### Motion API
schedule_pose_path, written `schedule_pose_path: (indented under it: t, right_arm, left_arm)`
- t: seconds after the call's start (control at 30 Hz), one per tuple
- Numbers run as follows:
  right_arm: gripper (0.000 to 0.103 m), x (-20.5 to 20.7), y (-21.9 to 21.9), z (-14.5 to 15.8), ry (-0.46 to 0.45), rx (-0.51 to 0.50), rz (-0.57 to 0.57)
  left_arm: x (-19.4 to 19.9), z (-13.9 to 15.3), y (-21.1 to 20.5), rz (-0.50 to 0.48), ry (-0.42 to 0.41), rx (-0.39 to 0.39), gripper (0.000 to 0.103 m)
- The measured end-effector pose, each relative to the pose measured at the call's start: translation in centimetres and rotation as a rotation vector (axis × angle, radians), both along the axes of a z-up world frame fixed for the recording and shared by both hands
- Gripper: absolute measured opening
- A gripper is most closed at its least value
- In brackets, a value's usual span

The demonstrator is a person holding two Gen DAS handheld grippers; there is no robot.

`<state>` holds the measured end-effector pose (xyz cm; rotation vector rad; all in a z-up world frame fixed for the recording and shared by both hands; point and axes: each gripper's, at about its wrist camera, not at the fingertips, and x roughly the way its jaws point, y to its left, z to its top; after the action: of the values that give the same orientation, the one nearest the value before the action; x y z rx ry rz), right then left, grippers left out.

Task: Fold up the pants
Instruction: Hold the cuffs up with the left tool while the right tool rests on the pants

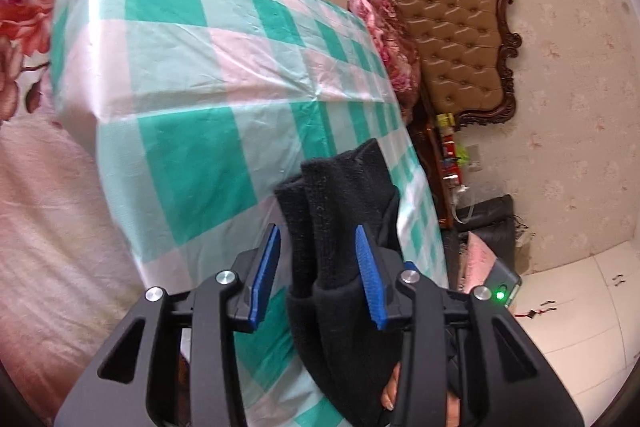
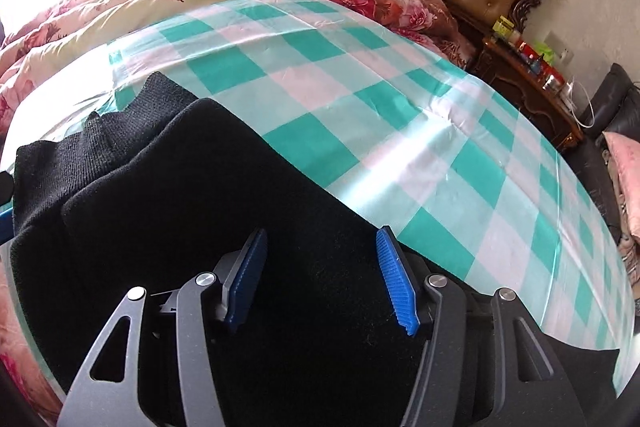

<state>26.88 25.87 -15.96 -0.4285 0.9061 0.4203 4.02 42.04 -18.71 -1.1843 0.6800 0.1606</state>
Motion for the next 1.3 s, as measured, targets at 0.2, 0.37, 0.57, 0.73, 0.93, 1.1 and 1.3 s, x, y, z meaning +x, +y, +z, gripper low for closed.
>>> schedule_pose_path:
  t: [0.2, 0.37, 0.57, 0.73, 0.93, 1.1, 1.3]
  right_arm:
    - [0.056, 0.0, 0.1, -0.1, -0.003, 0.002, -0.002]
    - [0.057, 0.1, -0.1, 0.0, 0.008, 0.021, -0.004]
    - [0.06, 0.2, -0.2, 0.0, 0.016, 0.032, 0.0]
    - [0.071, -0.3, -2.2, 1.8, 0.021, 0.124, -0.035]
    - [0.074, -1.3, -4.6, 1.6, -0.016, 0.023, -0.118]
    - [0.081, -0.9, -5.0, 0.5, -0.025, -0.005, -0.135]
    - [0.089, 0.0, -6.0, 0.2, 0.017, 0.049, -0.157]
  left_arm:
    - [0.9, -1.1, 0.2, 0.045, 0.041, -0.078, 0.048]
    - [2.1, -2.0, 0.8, 0.062, 0.025, -0.14, 0.03]
    - [1.8, -3.2, 1.3, 0.047, -0.068, -0.189, 0.012]
    - [1.5, -1.9, 0.7, 0.026, -0.101, -0.122, 0.011]
    - [1.6, -0.6, 0.0, 0.008, -0.12, -0.06, 0.011]
    - [1.5, 0.0, -0.2, -0.002, -0.114, -0.013, 0.011]
    - [1.3, 1.2, -0.8, -0.015, -0.119, 0.037, 0.011]
